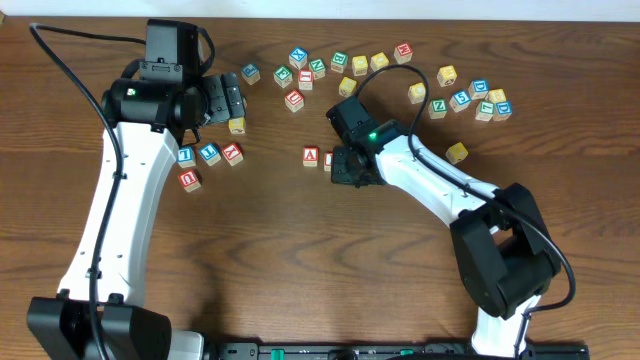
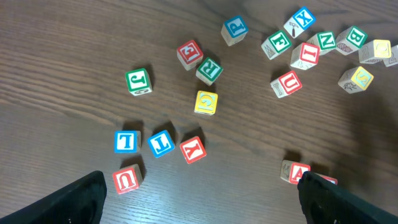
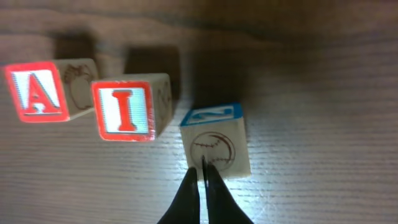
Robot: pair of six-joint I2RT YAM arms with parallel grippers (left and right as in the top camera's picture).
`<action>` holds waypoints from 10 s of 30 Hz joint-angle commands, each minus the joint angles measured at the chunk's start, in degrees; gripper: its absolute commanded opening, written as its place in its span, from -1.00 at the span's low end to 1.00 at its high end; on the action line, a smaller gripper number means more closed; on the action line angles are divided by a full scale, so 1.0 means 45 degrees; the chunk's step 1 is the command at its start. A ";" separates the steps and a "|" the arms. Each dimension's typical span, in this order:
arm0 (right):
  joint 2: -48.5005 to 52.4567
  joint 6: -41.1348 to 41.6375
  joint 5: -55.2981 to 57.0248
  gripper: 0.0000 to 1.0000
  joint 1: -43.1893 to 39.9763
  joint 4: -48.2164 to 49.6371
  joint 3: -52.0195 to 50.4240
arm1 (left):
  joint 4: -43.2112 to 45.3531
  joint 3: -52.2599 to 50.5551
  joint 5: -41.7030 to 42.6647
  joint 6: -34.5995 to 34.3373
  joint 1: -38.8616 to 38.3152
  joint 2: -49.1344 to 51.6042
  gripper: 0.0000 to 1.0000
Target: Spell out AI2
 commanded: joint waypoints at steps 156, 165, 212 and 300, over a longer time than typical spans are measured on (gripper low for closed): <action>0.0670 -0.0675 0.1885 -0.97 -0.1627 -0.0675 0.0131 | -0.0034 0.0117 -0.0155 0.0117 0.0029 -0.0170 0.95; 0.0670 0.0520 0.2142 -0.98 -0.2273 -0.1010 0.0291 | -0.0034 0.0117 -0.0155 0.0117 0.0029 -0.0170 0.95; 0.0831 -0.1345 0.0078 -0.98 -0.2453 -0.3594 0.0976 | -0.0034 0.0117 -0.0155 0.0117 0.0029 -0.0170 0.95; 0.0646 -0.0151 -0.2118 -0.98 -0.2851 0.1005 -0.0845 | 0.3905 -0.3317 0.4600 -0.0457 -0.1996 0.4362 -0.85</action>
